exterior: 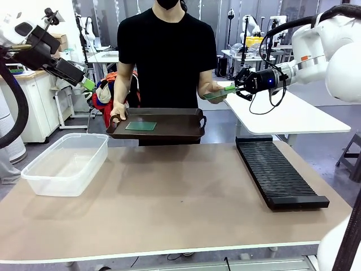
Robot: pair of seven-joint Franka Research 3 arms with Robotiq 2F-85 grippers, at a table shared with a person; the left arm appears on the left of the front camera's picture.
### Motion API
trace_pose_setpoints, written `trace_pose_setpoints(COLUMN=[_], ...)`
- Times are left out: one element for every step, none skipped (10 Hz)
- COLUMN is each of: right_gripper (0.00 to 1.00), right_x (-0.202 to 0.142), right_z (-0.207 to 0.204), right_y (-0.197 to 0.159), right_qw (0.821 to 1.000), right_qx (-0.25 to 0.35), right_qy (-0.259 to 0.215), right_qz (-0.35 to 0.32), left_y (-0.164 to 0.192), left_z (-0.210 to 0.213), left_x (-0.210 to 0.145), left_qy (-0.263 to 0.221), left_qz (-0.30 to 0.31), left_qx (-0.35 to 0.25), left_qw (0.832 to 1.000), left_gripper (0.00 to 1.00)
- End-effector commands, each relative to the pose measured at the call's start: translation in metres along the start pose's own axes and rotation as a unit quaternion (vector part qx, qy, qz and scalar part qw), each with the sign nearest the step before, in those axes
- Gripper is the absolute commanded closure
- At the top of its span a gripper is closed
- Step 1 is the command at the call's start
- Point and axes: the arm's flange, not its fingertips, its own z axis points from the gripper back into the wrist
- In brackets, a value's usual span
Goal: Sort PCBs into racks and boxes based on the side picked up.
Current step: If the short side of the Blank PCB is picked up, insert it into the PCB Rack ; if the long side is picked up, place it in the Organizing box.
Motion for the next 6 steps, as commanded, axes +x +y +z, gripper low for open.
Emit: trace_pose_setpoints(right_gripper=[1.00,1.00,1.00,1.00,1.00,1.00], right_x=[-0.0004,-0.0004,-0.0004,-0.0004,-0.0004,-0.0004], right_z=[-0.0004,-0.0004,-0.0004,-0.0004,-0.0004,-0.0004], right_y=[-0.0006,-0.0006,-0.0006,-0.0006,-0.0006,-0.0006], right_qw=[1.000,1.000,1.000,1.000,1.000,1.000], right_qx=[0.001,0.001,0.001,0.001,0.001,0.001], right_qy=[0.001,0.001,0.001,0.001,0.001,0.001], right_qz=[-0.001,-0.001,-0.001,-0.001,-0.001,-0.001], left_y=[0.0005,0.0005,0.0005,0.0005,0.0005,0.0005], left_z=[0.0000,0.0000,0.0000,0.0000,0.0000,0.0000], left_x=[-0.0022,-0.0022,-0.0022,-0.0022,-0.0022,-0.0022], left_qy=[0.001,0.001,0.001,0.001,0.001,0.001], left_qz=[0.001,0.001,0.001,0.001,0.001,0.001], left_qx=[-0.006,-0.006,-0.006,-0.006,-0.006,-0.006], left_qw=[1.000,1.000,1.000,1.000,1.000,1.000], left_gripper=[0.00,0.00,0.00,0.00,0.00,0.00])
